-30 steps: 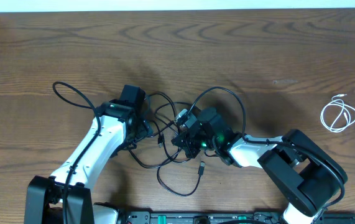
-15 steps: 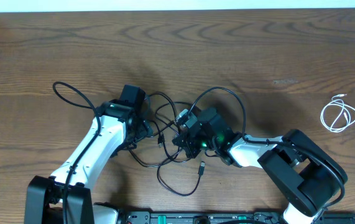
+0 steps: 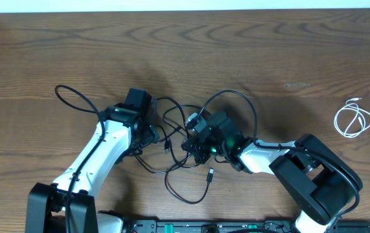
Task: Untangle cables
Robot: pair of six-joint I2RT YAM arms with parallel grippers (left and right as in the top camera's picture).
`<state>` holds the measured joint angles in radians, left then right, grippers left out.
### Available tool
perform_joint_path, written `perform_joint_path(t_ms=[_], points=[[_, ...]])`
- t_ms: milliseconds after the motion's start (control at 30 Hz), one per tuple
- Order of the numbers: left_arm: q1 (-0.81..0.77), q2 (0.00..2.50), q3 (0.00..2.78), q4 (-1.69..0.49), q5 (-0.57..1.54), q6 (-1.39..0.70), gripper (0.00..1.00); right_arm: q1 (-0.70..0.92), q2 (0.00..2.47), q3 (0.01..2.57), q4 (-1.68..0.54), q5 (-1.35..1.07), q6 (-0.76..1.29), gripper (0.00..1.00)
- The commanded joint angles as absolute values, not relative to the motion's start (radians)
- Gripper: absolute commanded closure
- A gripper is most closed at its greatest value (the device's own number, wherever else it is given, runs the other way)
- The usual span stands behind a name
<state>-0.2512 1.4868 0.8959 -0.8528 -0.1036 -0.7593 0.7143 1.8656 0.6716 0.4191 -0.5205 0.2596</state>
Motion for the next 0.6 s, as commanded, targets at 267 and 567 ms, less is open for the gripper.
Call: perform_joint_path(t_ms=[267,567], points=[[-0.247,1.498,0.900,-0.855,-0.113,-0.765,0.02,0.707,1.870,0.670,0.410,-0.500,0.257,0.99],[-0.247,1.498,0.900,-0.856,-0.113,-0.765,0.02,0.648,1.870,0.670,0.456,-0.711,0.256,0.99]])
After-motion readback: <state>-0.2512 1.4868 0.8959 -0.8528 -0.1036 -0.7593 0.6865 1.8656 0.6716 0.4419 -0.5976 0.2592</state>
